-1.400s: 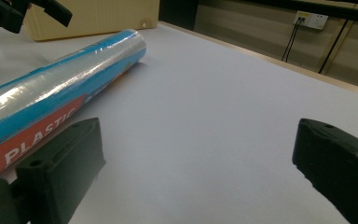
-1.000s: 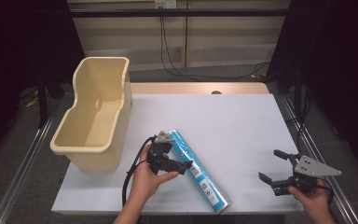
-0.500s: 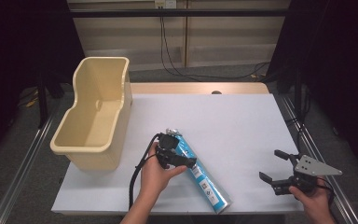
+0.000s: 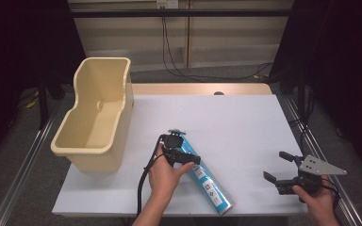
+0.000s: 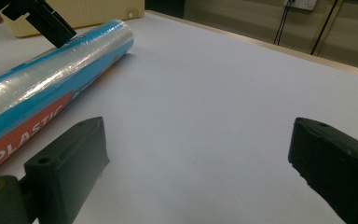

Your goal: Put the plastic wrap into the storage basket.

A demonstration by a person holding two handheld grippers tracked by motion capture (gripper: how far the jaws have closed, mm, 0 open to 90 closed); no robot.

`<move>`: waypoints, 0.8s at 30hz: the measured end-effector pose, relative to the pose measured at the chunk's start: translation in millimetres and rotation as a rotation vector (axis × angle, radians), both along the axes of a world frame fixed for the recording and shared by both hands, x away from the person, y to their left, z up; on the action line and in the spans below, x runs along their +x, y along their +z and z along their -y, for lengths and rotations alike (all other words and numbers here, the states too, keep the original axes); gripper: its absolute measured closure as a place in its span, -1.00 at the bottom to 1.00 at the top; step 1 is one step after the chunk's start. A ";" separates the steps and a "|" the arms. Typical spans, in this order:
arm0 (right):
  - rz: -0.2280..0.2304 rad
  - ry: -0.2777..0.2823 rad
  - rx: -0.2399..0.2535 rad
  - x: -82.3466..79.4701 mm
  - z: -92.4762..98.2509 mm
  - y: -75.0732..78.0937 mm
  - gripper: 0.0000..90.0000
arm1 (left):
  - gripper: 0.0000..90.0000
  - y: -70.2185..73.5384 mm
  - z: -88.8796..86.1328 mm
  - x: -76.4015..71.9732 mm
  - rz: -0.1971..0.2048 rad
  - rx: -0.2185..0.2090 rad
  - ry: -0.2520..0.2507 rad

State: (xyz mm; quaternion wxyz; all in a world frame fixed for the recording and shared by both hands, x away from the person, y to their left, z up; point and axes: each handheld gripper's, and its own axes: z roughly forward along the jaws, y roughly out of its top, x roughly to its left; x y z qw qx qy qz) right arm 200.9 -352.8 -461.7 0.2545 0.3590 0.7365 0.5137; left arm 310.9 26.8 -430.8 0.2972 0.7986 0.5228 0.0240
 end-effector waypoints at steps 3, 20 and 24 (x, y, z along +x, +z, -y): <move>0.005 -0.002 0.005 0.5 0.9 0.6 -0.91 | -1.00 0.6 5.7 -2.5 -0.006 0.003 0.024; 0.013 0.026 -0.023 1.0 -6.9 0.8 -0.91 | -1.00 -21.2 21.5 -4.9 -0.076 -0.140 0.151; 0.013 0.028 -0.026 0.9 -7.6 0.6 -0.91 | -1.00 -28.5 26.0 -3.4 -0.131 -0.165 0.161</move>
